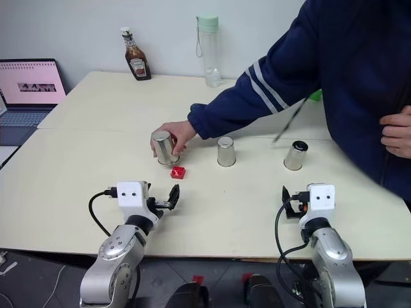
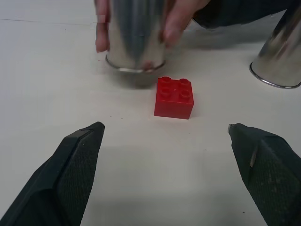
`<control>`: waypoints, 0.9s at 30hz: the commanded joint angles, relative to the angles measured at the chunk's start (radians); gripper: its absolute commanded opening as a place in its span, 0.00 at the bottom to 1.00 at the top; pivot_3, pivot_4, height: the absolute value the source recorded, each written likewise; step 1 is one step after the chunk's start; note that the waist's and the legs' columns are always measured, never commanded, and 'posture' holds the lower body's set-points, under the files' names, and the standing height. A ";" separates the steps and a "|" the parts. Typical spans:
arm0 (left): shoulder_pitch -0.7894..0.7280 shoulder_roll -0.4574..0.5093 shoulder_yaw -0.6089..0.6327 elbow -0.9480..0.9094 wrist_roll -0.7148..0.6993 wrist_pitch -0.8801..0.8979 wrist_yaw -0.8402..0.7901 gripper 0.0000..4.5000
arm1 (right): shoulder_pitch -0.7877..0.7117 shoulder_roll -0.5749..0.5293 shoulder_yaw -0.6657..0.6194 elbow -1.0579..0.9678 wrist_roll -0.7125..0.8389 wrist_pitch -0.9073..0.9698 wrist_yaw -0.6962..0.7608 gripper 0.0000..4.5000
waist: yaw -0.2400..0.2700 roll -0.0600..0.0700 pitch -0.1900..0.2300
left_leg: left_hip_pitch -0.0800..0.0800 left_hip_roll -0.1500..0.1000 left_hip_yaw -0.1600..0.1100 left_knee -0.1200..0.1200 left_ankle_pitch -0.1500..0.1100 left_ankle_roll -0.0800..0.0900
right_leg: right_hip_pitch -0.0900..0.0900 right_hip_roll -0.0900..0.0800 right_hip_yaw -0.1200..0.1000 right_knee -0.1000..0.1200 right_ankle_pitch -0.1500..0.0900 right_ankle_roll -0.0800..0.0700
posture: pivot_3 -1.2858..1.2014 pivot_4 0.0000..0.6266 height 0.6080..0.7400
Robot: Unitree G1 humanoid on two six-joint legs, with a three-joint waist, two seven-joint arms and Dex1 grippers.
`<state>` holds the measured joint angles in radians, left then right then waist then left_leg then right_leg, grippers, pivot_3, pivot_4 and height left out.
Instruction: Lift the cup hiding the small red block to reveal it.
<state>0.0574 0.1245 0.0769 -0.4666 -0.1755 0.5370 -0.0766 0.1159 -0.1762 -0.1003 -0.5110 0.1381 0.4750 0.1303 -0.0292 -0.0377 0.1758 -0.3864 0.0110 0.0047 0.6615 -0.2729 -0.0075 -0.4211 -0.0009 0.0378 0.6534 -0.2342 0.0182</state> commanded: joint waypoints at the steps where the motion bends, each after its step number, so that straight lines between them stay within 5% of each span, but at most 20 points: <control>1: -0.010 0.002 0.003 -0.028 0.002 -0.011 0.003 1.00 | -0.006 -0.005 -0.023 -0.029 0.007 -0.034 0.002 1.00 | 0.000 0.000 0.000 | 0.000 0.000 0.000 0.000 0.000 0.000 | 0.000 0.000 0.000 0.000 0.000 0.000 | 0.52 0.24 1.00; 27: -0.042 0.007 -0.007 0.001 0.007 -0.018 -0.003 1.00 | -0.010 -0.005 -0.036 -0.021 0.002 -0.046 -0.003 1.00 | 0.000 0.000 0.000 | 0.000 0.000 0.000 0.000 0.000 0.000 | 0.000 0.000 0.000 0.000 0.000 0.000 | 0.52 0.24 1.00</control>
<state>0.0269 0.1306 0.0747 -0.4534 -0.1745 0.5369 -0.0777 0.1156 -0.1762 -0.1222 -0.5100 0.1376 0.4556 0.1285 -0.0290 -0.0377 0.1758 -0.3863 0.0110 0.0048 0.6615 -0.2728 -0.0075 -0.4209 -0.0009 0.0378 0.6535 -0.2339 0.0186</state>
